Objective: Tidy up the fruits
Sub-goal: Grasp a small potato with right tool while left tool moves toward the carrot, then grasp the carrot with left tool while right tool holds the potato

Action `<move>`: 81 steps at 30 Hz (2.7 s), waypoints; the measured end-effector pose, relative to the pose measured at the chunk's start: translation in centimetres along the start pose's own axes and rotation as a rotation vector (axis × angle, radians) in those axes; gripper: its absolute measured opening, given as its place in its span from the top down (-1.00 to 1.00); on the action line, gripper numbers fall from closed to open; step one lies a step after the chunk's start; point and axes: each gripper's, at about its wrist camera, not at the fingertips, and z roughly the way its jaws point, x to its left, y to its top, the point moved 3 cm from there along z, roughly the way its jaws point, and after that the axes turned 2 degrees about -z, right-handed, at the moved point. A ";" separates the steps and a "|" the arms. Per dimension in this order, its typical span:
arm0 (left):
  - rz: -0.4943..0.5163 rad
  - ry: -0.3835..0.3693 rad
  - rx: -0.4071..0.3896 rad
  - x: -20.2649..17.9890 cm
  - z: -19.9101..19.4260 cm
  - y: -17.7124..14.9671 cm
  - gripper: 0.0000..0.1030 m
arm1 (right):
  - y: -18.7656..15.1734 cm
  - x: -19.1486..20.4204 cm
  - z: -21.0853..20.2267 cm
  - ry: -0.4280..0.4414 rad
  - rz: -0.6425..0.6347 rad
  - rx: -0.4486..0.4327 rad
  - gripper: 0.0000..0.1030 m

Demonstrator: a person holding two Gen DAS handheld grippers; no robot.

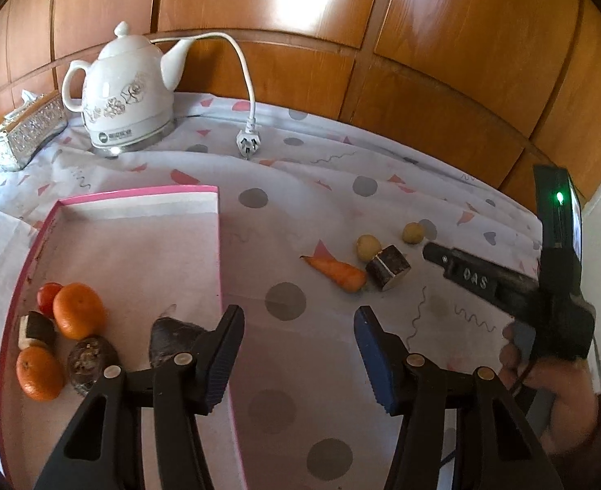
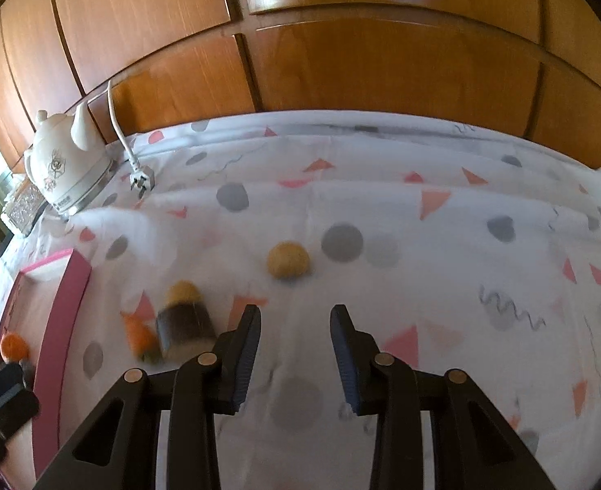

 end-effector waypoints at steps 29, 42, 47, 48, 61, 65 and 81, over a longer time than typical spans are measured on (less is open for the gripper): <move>-0.132 0.051 0.058 -1.1 5.7 2.8 -0.01 | 2.4 0.8 4.4 -0.046 -0.149 0.042 0.45; -0.183 0.063 0.107 -2.0 9.1 3.3 -0.01 | 2.4 1.1 4.5 -0.051 -0.189 0.040 0.45; -0.146 0.020 0.086 -2.8 9.2 3.2 0.38 | 2.4 1.1 4.5 -0.052 -0.200 0.044 0.45; -0.128 0.012 0.080 -3.2 9.1 3.2 0.50 | 2.4 1.1 4.5 -0.052 -0.202 0.045 0.45; -0.172 -0.124 0.098 -1.6 8.1 3.1 0.78 | 1.9 0.6 2.8 -0.051 -0.165 0.061 0.46; -0.220 -0.158 0.115 -0.8 7.8 3.0 0.81 | 1.4 0.4 2.4 -0.061 -0.162 0.064 0.46; -0.141 -0.072 0.166 -2.0 8.9 3.3 0.22 | 0.6 -0.6 2.7 -0.028 -0.108 0.065 0.46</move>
